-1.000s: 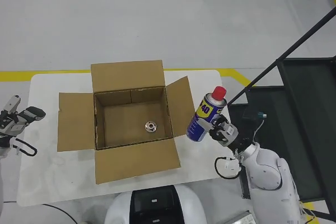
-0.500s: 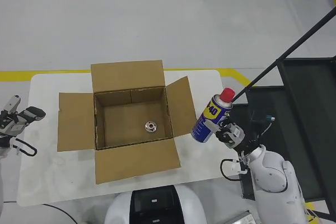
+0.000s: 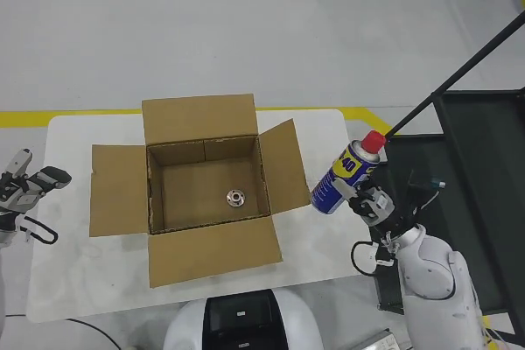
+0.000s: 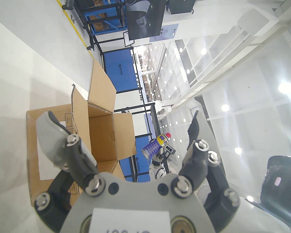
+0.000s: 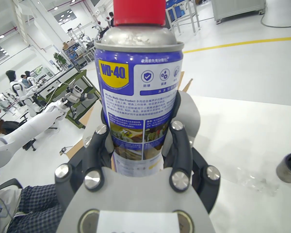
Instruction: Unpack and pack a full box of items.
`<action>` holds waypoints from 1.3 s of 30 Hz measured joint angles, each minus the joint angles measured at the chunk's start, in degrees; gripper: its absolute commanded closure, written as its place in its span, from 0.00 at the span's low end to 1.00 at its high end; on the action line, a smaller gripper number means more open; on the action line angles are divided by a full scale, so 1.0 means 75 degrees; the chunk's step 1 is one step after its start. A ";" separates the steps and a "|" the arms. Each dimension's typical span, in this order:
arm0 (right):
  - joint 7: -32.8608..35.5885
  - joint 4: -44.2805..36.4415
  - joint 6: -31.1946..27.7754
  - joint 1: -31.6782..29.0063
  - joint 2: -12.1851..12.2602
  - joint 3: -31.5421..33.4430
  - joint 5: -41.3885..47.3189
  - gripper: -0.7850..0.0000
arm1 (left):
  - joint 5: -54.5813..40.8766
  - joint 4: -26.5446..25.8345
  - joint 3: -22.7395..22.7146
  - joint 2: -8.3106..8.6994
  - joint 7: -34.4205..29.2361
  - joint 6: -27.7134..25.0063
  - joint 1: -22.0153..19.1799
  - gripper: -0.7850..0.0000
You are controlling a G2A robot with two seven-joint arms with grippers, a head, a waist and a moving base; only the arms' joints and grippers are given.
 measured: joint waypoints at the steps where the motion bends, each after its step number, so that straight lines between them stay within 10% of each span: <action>1: -0.0199 0.0120 -0.0040 -0.0002 0.0004 0.0097 -0.0048 1.00 | 0.0000 0.0000 0.0000 0.0000 0.0000 0.0000 0.0000 0.00; 10: -0.3140 0.2099 -0.0534 0.0233 0.0005 0.0683 -0.2773 1.00 | 0.0000 0.0000 0.0000 0.0000 0.0000 0.0000 0.0000 0.00; 24: -0.8565 0.5982 0.1551 0.1421 0.0017 -0.0378 -0.6945 1.00 | 0.0000 0.0000 0.0000 0.0000 0.0000 0.0000 0.0000 0.00; 39: -0.8651 0.6058 0.1594 0.1454 0.0023 -0.0397 -0.6976 1.00 | 0.0000 0.0000 0.0000 0.0000 0.0000 0.0000 0.0000 0.00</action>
